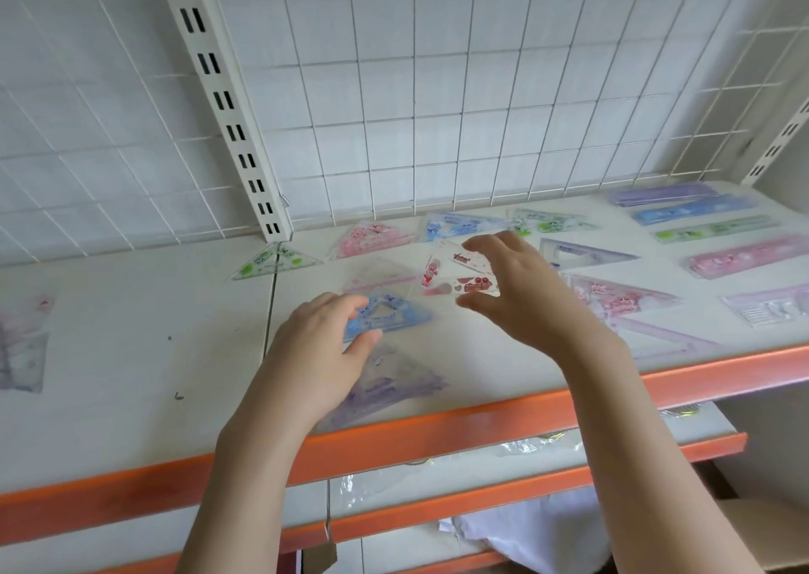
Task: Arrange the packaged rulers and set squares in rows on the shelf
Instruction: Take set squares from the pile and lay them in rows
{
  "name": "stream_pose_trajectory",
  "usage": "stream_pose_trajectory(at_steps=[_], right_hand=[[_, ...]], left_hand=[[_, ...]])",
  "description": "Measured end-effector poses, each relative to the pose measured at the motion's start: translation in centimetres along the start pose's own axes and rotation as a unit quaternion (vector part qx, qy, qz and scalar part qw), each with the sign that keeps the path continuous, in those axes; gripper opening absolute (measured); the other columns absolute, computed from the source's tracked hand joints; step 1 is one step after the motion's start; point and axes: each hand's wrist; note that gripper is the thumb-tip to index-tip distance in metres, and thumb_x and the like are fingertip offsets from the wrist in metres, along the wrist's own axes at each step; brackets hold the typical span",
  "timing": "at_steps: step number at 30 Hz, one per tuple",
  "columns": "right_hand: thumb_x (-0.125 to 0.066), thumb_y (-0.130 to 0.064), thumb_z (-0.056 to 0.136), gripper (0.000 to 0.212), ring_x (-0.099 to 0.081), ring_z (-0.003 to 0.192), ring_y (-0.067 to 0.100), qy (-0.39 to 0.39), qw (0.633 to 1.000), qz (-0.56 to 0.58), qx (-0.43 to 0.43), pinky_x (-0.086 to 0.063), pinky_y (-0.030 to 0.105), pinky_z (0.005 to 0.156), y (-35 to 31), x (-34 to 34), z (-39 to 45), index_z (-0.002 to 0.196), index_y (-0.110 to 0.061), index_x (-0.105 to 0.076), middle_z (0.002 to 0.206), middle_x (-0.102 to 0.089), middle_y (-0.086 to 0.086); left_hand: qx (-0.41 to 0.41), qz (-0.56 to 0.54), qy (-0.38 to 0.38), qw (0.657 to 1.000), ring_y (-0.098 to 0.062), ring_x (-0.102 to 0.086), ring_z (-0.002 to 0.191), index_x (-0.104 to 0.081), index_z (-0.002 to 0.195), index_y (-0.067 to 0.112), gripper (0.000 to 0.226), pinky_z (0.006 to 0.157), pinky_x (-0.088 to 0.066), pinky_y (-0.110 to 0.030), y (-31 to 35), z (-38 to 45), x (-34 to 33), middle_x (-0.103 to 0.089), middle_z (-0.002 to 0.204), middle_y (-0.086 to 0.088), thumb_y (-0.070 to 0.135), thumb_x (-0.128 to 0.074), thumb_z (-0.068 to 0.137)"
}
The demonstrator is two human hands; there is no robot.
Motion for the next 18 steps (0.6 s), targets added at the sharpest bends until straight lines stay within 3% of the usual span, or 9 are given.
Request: stream_pose_trajectory(at_steps=[6, 12, 18], right_hand=[[-0.073, -0.026, 0.077, 0.06, -0.047, 0.112, 0.025, 0.026, 0.999, -0.032, 0.01, -0.038, 0.035, 0.094, 0.8, -0.6, 0.5, 0.132, -0.019, -0.05, 0.121, -0.055, 0.002], [-0.072, -0.034, 0.078, 0.057, -0.044, 0.118, 0.018, -0.007, 0.999, -0.035, 0.021, -0.031, 0.031, 0.094, 2.4, -0.8, 0.2, 0.129, -0.023, -0.049, 0.125, -0.056, -0.007], [-0.073, -0.03, 0.078, 0.058, -0.044, 0.121, 0.021, -0.023, 0.996, -0.083, -0.028, -0.032, 0.035, 0.097, 7.3, 3.1, -0.5, 0.13, -0.025, -0.048, 0.128, -0.056, -0.006]], left_hand=[[0.005, -0.01, 0.011, 1.0, -0.016, -0.054, 0.111, -0.057, 0.124, 0.017, 0.037, 0.096, -0.039, -0.029, 0.1, 0.0, -0.8, -0.061, 0.116, 0.001, 0.027, -0.061, 0.088], [0.007, -0.013, 0.042, 0.999, -0.016, -0.056, 0.106, -0.062, 0.118, 0.016, 0.032, 0.088, -0.036, -0.022, 1.2, 0.7, -2.0, -0.062, 0.11, 0.003, 0.024, -0.062, 0.088], [-0.009, -0.038, 0.044, 0.998, -0.018, -0.056, 0.105, -0.062, 0.117, 0.015, 0.031, 0.094, -0.039, -0.027, 4.3, 1.8, -4.6, -0.062, 0.107, 0.002, 0.022, -0.063, 0.087]])
Point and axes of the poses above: each hand's wrist, its own z-axis towards the middle knuckle, its own x-axis out of the back of the hand, y = z × x
